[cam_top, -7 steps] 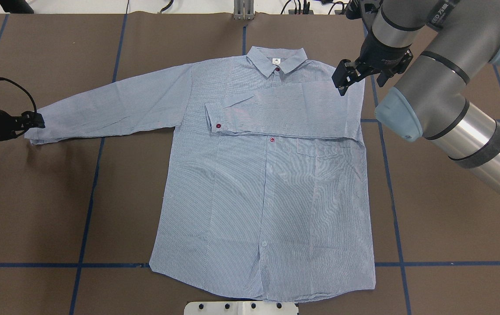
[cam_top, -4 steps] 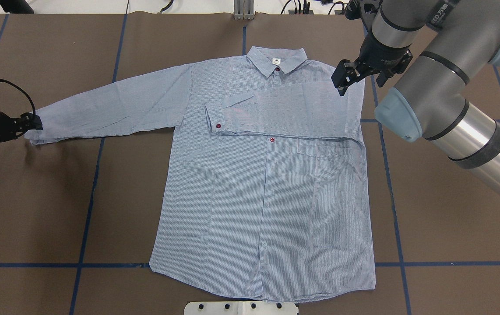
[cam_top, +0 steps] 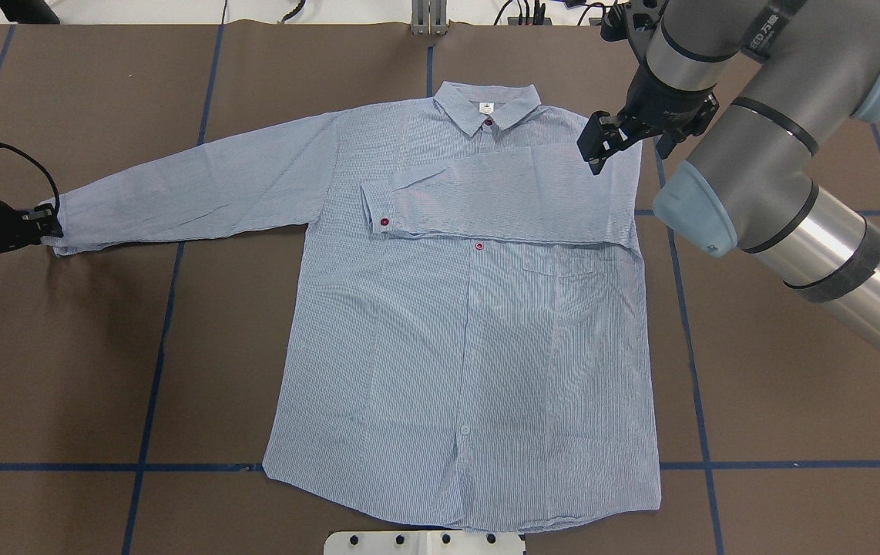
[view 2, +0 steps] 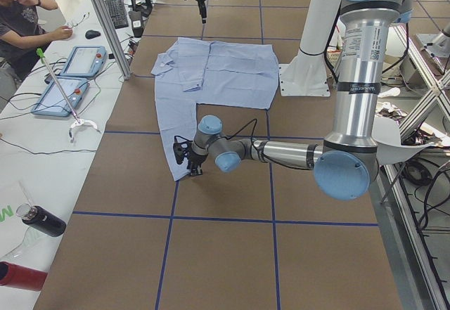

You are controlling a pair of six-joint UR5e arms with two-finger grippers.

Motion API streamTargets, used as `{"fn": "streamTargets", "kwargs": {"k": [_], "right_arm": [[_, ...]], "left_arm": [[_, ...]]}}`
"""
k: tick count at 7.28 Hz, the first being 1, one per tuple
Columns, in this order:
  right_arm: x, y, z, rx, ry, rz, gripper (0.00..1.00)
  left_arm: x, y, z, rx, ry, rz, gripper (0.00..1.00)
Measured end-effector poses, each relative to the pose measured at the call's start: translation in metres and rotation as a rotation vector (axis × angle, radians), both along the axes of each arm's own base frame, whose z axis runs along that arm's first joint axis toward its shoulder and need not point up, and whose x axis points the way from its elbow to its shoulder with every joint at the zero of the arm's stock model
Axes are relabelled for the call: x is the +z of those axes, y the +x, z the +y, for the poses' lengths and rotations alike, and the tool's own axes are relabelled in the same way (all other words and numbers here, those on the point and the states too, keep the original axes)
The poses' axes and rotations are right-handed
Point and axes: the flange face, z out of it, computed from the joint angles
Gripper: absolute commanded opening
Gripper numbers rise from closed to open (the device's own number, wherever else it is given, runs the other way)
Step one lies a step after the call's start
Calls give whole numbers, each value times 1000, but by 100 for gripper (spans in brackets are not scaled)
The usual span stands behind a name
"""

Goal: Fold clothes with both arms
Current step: 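Close the left gripper on the other sleeve cuff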

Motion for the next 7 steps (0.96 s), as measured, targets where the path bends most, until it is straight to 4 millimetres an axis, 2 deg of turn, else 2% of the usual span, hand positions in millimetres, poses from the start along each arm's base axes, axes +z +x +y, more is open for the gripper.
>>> {"fn": "streamTargets", "kwargs": {"k": [1, 4, 5, 7], "right_arm": [[0, 1, 0, 1, 1, 1, 100], [0, 2, -1, 4, 1, 0, 100], [1, 4, -1, 5, -1, -1, 100], [5, 13, -1, 13, -4, 0, 100]], "left_arm": [[0, 0, 0, -2, -1, 1, 0], [-11, 0, 0, 1, 11, 14, 0], [-29, -2, -1, 2, 35, 33, 0], [-86, -7, 1, 7, 86, 85, 0]]}}
